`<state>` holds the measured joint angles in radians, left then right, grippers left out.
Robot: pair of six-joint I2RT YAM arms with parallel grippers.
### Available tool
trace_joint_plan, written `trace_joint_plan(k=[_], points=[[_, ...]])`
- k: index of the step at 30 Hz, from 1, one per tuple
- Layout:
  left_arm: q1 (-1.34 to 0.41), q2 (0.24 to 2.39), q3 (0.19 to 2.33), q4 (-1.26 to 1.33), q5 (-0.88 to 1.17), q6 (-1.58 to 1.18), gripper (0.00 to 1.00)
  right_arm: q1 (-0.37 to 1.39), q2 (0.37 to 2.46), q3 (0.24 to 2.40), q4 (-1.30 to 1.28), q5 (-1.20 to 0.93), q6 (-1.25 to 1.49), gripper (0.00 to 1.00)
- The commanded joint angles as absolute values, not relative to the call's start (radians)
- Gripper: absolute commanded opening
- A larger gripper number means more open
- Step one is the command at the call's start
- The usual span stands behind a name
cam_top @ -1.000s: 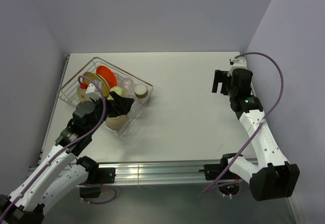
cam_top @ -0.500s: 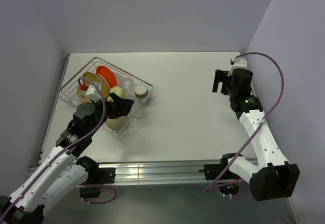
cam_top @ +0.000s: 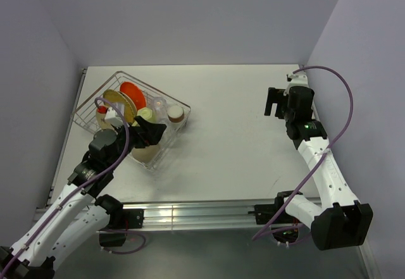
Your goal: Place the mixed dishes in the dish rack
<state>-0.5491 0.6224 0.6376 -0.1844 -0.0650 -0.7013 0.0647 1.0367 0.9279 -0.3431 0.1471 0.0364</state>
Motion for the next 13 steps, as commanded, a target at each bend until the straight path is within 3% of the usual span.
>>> trace_joint_plan(k=[1,13], points=[[-0.548,0.607,0.630,-0.156,-0.058,-0.718,0.99,0.058,1.025,0.925,-0.296,0.170,0.046,1.00],[-0.548,0.615,0.630,-0.153,-0.058,-0.716,0.99,0.057,1.014,0.908,-0.278,0.222,0.034,0.99]])
